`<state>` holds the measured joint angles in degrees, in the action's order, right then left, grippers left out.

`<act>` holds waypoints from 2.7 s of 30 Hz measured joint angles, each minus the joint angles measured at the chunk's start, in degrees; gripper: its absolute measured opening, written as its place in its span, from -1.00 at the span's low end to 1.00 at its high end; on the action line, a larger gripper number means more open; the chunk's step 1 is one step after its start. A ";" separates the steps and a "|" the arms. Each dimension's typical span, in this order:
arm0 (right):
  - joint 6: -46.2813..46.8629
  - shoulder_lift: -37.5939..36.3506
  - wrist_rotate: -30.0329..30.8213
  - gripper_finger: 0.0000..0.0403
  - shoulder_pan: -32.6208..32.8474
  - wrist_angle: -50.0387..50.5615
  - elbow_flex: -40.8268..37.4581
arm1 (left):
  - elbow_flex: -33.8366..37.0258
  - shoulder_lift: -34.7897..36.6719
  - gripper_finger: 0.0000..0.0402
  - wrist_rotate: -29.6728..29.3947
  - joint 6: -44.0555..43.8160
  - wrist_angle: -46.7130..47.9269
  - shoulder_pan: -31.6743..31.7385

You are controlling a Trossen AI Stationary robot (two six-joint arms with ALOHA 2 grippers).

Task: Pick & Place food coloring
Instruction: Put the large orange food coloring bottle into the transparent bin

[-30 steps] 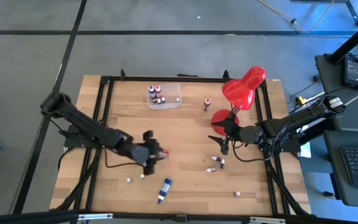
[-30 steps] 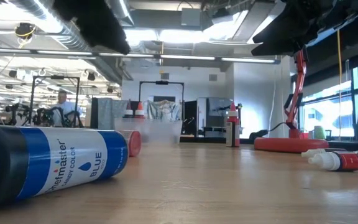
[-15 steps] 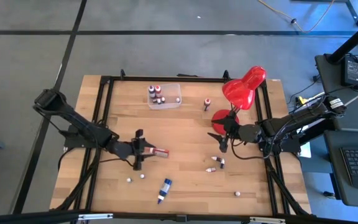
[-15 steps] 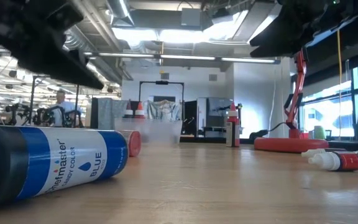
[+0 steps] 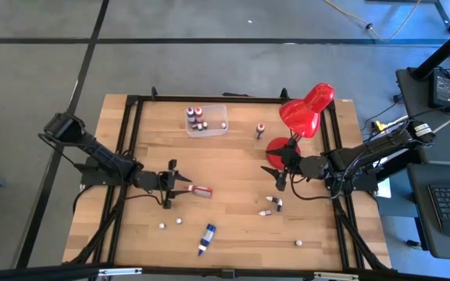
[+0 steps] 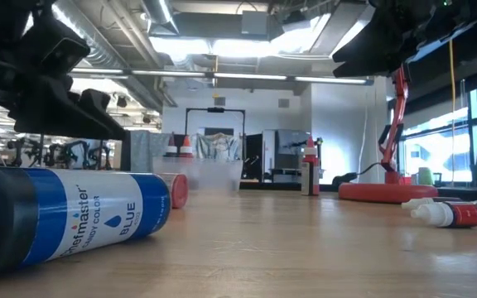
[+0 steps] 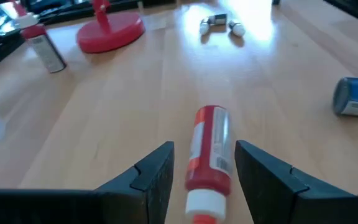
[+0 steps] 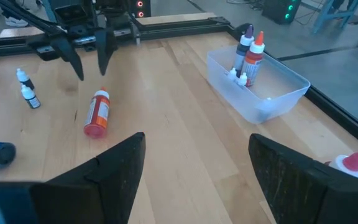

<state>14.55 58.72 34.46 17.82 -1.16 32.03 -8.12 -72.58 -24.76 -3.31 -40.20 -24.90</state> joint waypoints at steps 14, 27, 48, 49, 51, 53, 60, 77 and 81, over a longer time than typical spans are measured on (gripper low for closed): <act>0.48 0.00 -0.02 0.44 0.00 -0.05 0.00 | 0.00 -15.77 -0.16 9.29 4.55 -13.40 4.95; 1.68 0.00 -0.02 0.44 0.00 0.12 0.00 | -0.20 -25.50 -0.15 8.09 4.28 -19.77 5.17; 1.52 0.02 -0.04 0.44 0.00 0.23 -0.02 | -0.59 -25.48 -0.15 6.18 4.01 -17.94 5.17; 1.51 0.02 -0.05 0.44 0.00 0.21 0.00 | -0.58 -25.48 -0.15 5.60 3.92 -17.61 5.17; 1.51 0.02 -0.06 0.44 0.00 0.21 0.00 | -0.57 -25.50 -0.15 4.99 3.94 -17.29 5.17; 1.66 0.02 -0.04 0.44 0.00 0.21 0.00 | -0.55 -25.75 -0.15 4.95 3.15 -17.09 5.18; 1.73 0.02 -0.07 0.44 0.00 0.21 -0.01 | -0.46 -29.16 -0.18 6.37 0.53 -18.87 5.24; 1.33 0.02 -0.07 0.44 0.00 0.22 -0.02 | -0.33 -29.34 -0.36 4.68 1.24 -22.11 5.06; 1.36 0.02 -0.07 0.44 0.00 0.23 -0.02 | -0.26 -29.37 -0.43 4.10 -2.39 -23.83 5.11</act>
<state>15.90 58.74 34.39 17.82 -0.93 32.01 -8.38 -101.95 -20.66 -5.70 -64.03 -19.79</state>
